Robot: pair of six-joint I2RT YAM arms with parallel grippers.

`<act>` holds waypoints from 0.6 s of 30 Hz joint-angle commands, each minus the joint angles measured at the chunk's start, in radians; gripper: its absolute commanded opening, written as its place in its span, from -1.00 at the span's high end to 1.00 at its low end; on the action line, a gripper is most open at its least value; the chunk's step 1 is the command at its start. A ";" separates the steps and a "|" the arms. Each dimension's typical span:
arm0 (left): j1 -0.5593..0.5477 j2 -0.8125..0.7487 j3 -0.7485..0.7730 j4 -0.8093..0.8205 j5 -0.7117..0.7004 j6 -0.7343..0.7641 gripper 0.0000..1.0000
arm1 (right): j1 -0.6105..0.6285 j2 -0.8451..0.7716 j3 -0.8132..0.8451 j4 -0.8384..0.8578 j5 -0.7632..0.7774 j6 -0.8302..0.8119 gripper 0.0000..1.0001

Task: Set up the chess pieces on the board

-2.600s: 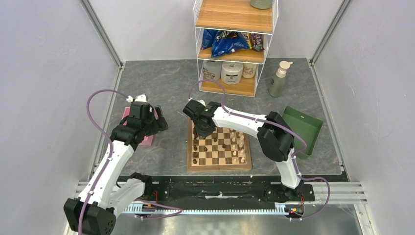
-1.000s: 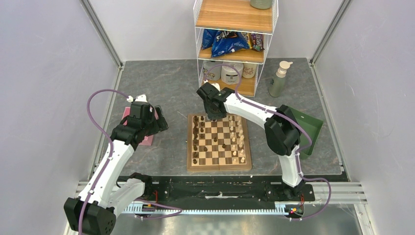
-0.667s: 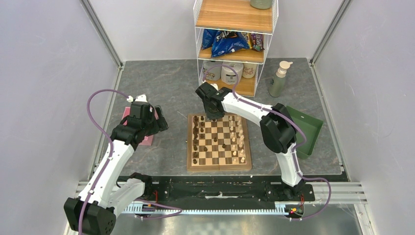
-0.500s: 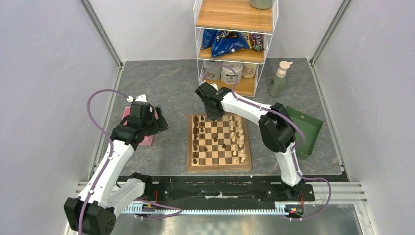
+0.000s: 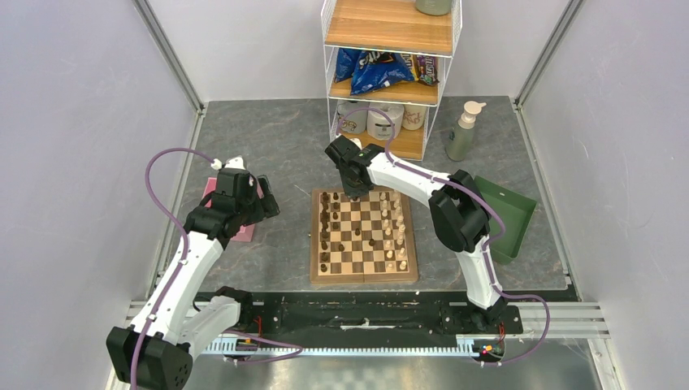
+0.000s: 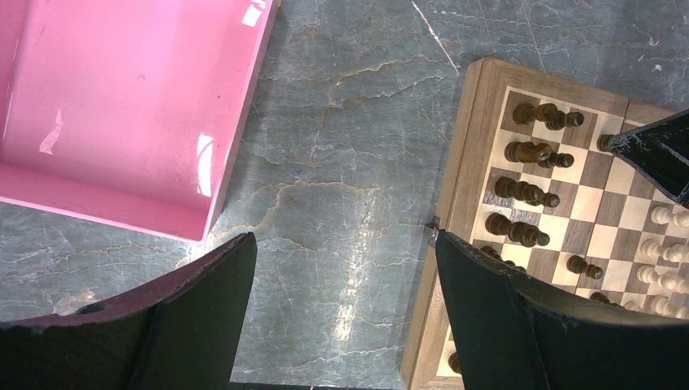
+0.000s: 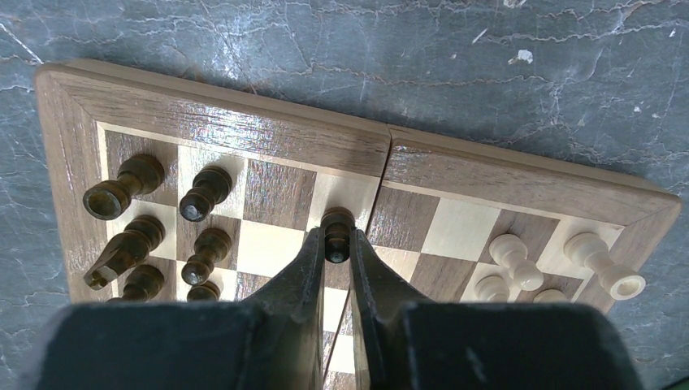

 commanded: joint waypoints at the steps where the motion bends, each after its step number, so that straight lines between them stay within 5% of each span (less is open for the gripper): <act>1: 0.004 -0.001 0.000 0.031 0.009 0.033 -0.76 | 0.017 -0.075 0.002 0.004 -0.011 0.000 0.81; 18: 0.004 -0.002 -0.001 0.030 0.015 0.033 -0.75 | 0.203 -0.247 -0.191 0.006 -0.062 0.131 0.79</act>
